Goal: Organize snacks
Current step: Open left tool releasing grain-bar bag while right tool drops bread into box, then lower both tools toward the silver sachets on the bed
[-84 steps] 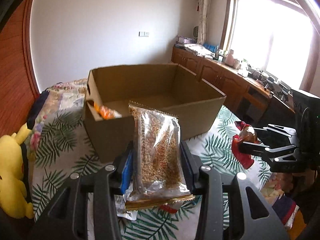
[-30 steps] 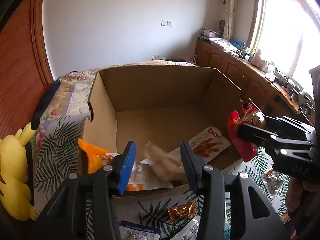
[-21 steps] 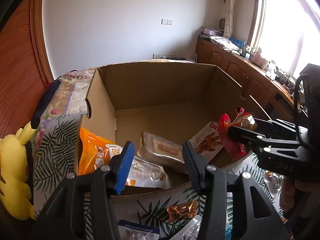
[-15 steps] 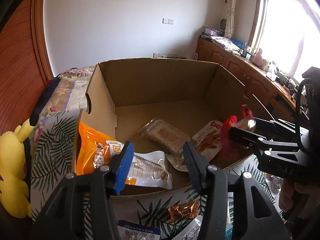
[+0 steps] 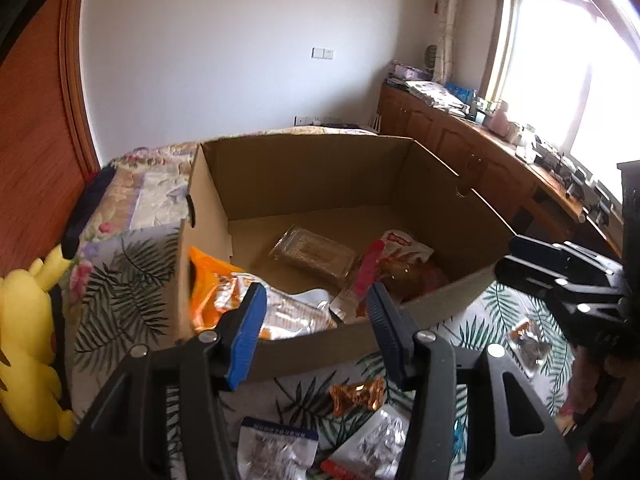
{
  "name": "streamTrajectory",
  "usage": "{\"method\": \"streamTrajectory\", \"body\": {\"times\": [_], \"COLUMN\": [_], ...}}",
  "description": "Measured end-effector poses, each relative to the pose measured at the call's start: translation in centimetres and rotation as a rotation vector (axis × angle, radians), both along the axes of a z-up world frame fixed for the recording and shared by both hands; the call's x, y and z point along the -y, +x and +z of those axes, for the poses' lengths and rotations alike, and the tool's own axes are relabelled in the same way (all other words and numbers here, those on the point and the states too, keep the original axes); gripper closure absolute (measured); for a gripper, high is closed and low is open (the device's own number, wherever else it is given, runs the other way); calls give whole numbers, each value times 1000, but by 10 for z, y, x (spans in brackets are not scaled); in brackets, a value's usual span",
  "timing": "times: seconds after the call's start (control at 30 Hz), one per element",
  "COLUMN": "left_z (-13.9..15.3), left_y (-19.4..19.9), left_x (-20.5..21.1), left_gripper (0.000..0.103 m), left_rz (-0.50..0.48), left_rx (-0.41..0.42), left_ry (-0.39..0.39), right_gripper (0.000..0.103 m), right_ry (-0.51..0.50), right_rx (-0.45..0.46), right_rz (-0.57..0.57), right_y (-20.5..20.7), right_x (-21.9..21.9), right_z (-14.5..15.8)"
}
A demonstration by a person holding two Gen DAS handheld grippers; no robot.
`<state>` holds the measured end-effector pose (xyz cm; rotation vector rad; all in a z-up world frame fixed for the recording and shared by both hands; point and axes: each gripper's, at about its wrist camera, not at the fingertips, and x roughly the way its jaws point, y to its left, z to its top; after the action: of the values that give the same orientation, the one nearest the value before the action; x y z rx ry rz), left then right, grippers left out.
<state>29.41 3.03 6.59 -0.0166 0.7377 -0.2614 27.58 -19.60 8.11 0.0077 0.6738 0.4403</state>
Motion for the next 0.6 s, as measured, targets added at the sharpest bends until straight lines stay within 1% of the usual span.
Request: {"method": "streamTrajectory", "body": {"times": [0.07,0.13,0.23,0.33,0.43,0.5,0.57,0.6], "left_z": [5,8,13,16,13,9,2,-1], "left_y": [-12,-22,-37,-51,-64,-73,-83,-85], "left_x": [3,5,5,3,2,4,6,6], "left_gripper": [50,49,49,48,47,47,46,46], "left_rz": [-19,-33,-63,-85,-101,-125,-128,-128], "left_rx": [21,37,42,46,45,56,66,63], "left_ry": [40,47,25,-6,-24,3,47,55], "right_gripper": [38,38,38,38,38,38,38,38], "right_ry": [12,9,7,-20,-57,-106,-130,-133], "right_rx": [12,31,45,59,62,83,83,78], "right_rz": [8,8,13,19,6,-18,-36,-46], "right_y": [-12,-27,-42,-59,-73,-83,-89,-91], "right_x": [5,12,19,28,40,50,61,67], "right_z": [4,7,7,2,-9,-17,-27,-31]}}
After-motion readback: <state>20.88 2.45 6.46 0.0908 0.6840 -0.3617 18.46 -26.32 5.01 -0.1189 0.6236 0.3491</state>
